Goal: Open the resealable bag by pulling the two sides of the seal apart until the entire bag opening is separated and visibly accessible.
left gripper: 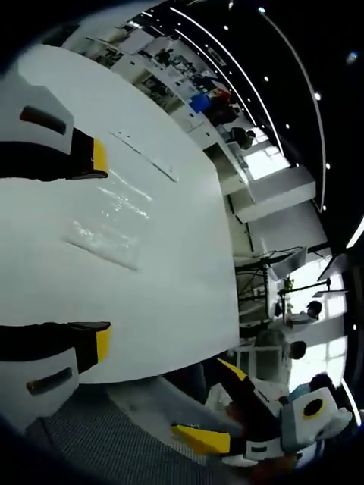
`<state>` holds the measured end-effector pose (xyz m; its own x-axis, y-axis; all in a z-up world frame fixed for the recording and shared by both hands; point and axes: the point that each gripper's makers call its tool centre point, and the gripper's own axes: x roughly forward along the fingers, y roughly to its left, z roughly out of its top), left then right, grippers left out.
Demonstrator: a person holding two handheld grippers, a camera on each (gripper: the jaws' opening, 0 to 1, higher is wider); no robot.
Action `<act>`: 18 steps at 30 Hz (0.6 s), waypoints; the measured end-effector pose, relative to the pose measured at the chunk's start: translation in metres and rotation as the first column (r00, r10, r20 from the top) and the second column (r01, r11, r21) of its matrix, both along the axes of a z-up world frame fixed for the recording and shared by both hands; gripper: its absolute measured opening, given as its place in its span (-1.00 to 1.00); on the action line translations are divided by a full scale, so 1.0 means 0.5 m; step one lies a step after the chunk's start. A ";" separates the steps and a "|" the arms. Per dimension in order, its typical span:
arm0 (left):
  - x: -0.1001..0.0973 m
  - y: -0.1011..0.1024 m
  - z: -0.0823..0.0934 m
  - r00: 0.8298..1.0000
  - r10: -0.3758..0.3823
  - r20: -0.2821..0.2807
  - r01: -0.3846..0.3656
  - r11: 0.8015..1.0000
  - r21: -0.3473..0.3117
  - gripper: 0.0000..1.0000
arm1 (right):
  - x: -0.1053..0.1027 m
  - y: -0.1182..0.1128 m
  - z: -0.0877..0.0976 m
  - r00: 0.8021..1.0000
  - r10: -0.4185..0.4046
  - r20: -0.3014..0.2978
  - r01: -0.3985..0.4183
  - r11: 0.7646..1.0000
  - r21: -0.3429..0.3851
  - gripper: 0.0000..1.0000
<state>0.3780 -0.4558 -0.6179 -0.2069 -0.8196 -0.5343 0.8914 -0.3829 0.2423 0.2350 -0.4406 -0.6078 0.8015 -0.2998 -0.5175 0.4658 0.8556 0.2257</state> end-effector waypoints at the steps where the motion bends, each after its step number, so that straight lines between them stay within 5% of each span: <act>1: 0.004 0.011 0.014 1.000 0.025 -0.015 -0.025 1.000 -0.011 0.53 | -0.005 -0.002 0.002 1.000 -0.003 -0.002 0.003 1.000 -0.006 0.35; 9: 0.011 0.096 0.103 0.967 0.192 -0.168 -0.209 0.973 -0.094 0.63 | -0.025 -0.013 0.019 0.999 0.026 -0.029 -0.028 0.997 -0.071 0.37; 13: 0.017 0.150 0.101 0.960 0.248 -0.127 -0.261 0.960 -0.097 0.70 | -0.023 -0.009 0.018 0.996 0.072 -0.056 -0.079 0.989 -0.124 0.37; 18: 0.011 0.205 0.096 0.931 0.307 -0.197 -0.333 0.936 -0.114 0.92 | -0.022 0.000 0.004 0.992 0.100 -0.077 -0.109 0.986 -0.127 0.38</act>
<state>0.3834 -0.3532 -0.5697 0.0002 -0.9224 -0.3862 0.9937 -0.0432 0.1037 0.2241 -0.4408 -0.6059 0.7951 -0.2851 -0.5353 0.3833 0.9202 0.0793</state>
